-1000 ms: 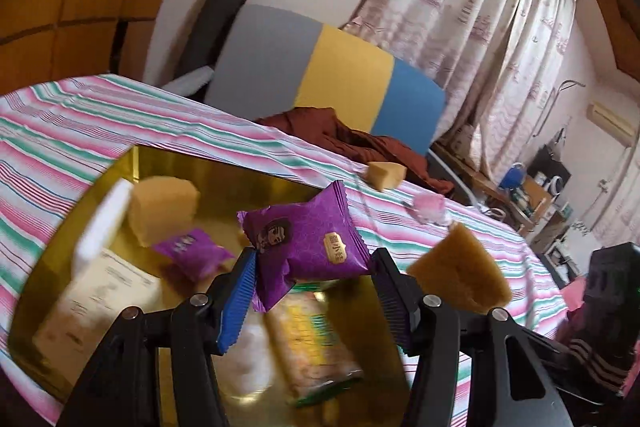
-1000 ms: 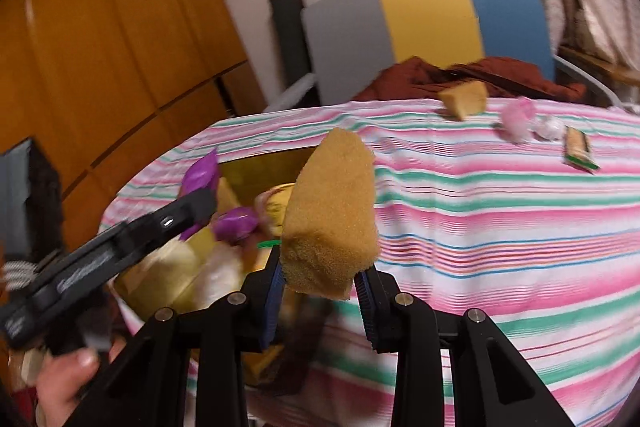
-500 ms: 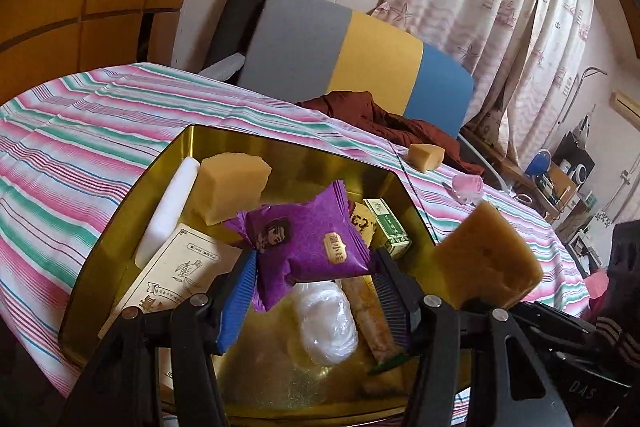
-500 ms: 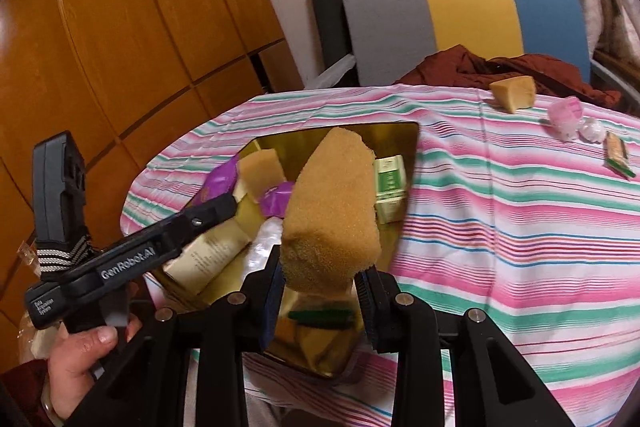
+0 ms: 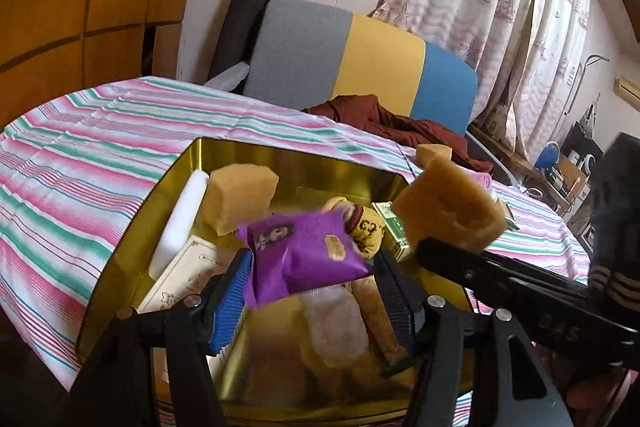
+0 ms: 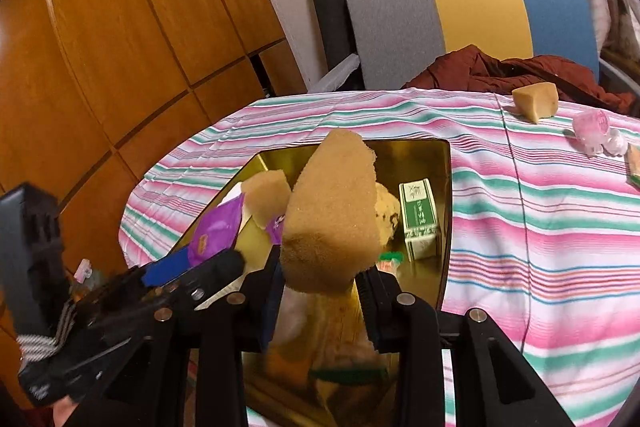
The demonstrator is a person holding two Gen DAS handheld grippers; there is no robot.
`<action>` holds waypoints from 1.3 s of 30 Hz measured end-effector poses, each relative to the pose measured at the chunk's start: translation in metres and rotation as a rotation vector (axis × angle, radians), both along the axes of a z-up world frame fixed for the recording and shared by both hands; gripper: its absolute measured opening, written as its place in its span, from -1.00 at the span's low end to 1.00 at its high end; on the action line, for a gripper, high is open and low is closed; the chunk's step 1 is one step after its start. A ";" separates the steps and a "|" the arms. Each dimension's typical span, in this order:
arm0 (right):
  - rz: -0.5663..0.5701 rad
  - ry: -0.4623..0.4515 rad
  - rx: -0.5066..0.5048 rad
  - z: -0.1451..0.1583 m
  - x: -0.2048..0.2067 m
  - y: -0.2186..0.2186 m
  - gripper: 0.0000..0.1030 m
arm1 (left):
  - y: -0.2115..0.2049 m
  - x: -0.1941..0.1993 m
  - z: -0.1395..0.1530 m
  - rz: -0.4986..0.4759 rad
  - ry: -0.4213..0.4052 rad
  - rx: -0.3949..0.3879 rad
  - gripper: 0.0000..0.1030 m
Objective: Organize objects
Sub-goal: 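Open the left gripper to drop the purple packet while the right gripper drops the sponge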
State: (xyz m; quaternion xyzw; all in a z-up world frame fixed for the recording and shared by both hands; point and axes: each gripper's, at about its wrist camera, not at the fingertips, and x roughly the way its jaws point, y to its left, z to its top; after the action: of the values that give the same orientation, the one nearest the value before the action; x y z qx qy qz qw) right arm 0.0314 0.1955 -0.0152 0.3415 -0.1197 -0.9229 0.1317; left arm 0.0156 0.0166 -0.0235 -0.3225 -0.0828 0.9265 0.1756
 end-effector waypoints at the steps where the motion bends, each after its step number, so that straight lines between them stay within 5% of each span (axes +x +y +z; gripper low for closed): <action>1: -0.001 -0.002 0.004 0.000 -0.003 -0.001 -0.31 | -0.001 0.001 0.001 0.003 0.008 0.002 0.20; 6: 0.024 -0.016 -0.015 -0.003 -0.016 -0.004 -0.23 | -0.006 -0.001 0.003 0.017 0.001 0.025 0.18; 7: 0.028 -0.032 -0.030 -0.005 -0.020 -0.003 -0.14 | -0.009 0.000 0.003 0.026 0.001 0.039 0.20; 9: 0.006 -0.052 -0.062 -0.007 -0.022 0.004 0.35 | -0.013 -0.001 0.004 0.046 0.004 0.050 0.21; 11: -0.014 -0.040 -0.091 -0.007 -0.018 0.011 0.48 | -0.014 0.000 0.006 0.063 0.015 0.039 0.21; 26: -0.066 -0.014 -0.079 0.000 0.002 0.025 0.48 | -0.004 0.015 0.021 0.082 0.081 0.020 0.45; 39: -0.178 -0.006 -0.049 0.004 0.011 0.061 0.48 | 0.024 0.025 0.018 -0.015 0.080 -0.007 0.46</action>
State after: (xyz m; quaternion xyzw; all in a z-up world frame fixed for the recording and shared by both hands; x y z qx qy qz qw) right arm 0.0426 0.2567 -0.0115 0.3291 -0.1727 -0.9266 0.0570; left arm 0.0407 0.0406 -0.0052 -0.2864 -0.0702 0.9376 0.1845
